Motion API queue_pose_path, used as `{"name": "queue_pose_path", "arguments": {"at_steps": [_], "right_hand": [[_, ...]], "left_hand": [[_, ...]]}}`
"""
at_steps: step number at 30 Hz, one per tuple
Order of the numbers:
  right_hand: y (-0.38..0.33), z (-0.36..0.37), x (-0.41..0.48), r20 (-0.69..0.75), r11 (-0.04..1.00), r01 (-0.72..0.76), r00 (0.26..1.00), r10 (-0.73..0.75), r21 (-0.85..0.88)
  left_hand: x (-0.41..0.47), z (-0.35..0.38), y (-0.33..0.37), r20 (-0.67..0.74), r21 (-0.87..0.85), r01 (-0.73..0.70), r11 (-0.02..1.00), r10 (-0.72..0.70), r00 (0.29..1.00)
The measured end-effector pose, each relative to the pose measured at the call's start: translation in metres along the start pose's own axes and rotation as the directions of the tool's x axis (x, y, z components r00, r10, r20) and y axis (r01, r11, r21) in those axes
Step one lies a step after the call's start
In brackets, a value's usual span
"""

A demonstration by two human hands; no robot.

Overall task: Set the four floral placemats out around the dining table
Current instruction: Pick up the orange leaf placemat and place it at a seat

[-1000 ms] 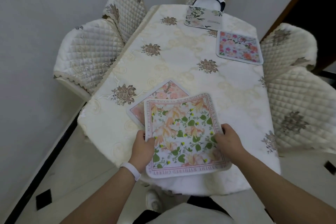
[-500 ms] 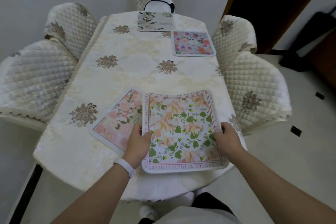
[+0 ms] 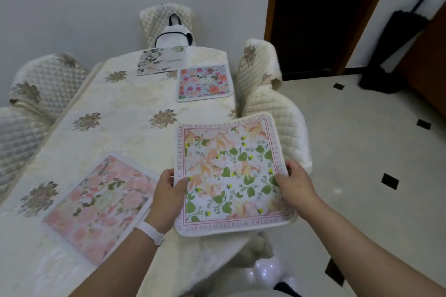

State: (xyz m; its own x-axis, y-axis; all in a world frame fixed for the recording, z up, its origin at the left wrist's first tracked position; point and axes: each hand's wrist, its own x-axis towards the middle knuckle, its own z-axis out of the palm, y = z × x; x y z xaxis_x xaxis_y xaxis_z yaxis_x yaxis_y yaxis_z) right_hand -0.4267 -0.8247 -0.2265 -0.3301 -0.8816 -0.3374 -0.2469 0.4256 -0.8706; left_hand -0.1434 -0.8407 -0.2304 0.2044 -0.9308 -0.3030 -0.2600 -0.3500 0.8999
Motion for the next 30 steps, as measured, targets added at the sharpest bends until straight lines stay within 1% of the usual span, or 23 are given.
{"name": "queue_pose_path", "arguments": {"at_steps": [3,6,13,18,22,27,30], "right_hand": [[-0.001,-0.071,0.027,-0.015,1.0,0.027,1.0,-0.027,0.0],[0.001,-0.132,0.046,-0.051,1.0,0.022,0.998,-0.022,0.01],[0.018,-0.236,0.073,-0.164,0.991,0.004,0.986,0.018,0.13],[0.031,-0.286,0.092,-0.266,0.985,-0.002,0.963,0.048,0.171],[0.037,-0.317,0.123,-0.32,0.977,0.007,0.945,0.063,0.213],[0.029,-0.332,0.187,-0.284,0.983,0.011,0.958,0.042,0.183],[0.016,-0.333,0.228,-0.247,0.985,0.013,0.969,0.03,0.171]], "left_hand": [[-0.005,0.066,0.034,0.01,-0.022,-0.012,1.0,0.012,1.0],[-0.007,0.121,0.071,0.049,-0.015,-0.049,0.999,0.049,0.998],[0.0,0.224,0.134,0.161,0.06,-0.136,0.989,0.125,0.979],[0.017,0.292,0.168,0.246,0.061,-0.177,0.982,0.157,0.957],[0.041,0.33,0.193,0.298,0.079,-0.21,0.974,0.178,0.938],[0.089,0.363,0.208,0.29,0.053,-0.163,0.985,0.141,0.947],[0.122,0.377,0.217,0.277,-0.008,-0.133,0.991,0.13,0.952]]}}
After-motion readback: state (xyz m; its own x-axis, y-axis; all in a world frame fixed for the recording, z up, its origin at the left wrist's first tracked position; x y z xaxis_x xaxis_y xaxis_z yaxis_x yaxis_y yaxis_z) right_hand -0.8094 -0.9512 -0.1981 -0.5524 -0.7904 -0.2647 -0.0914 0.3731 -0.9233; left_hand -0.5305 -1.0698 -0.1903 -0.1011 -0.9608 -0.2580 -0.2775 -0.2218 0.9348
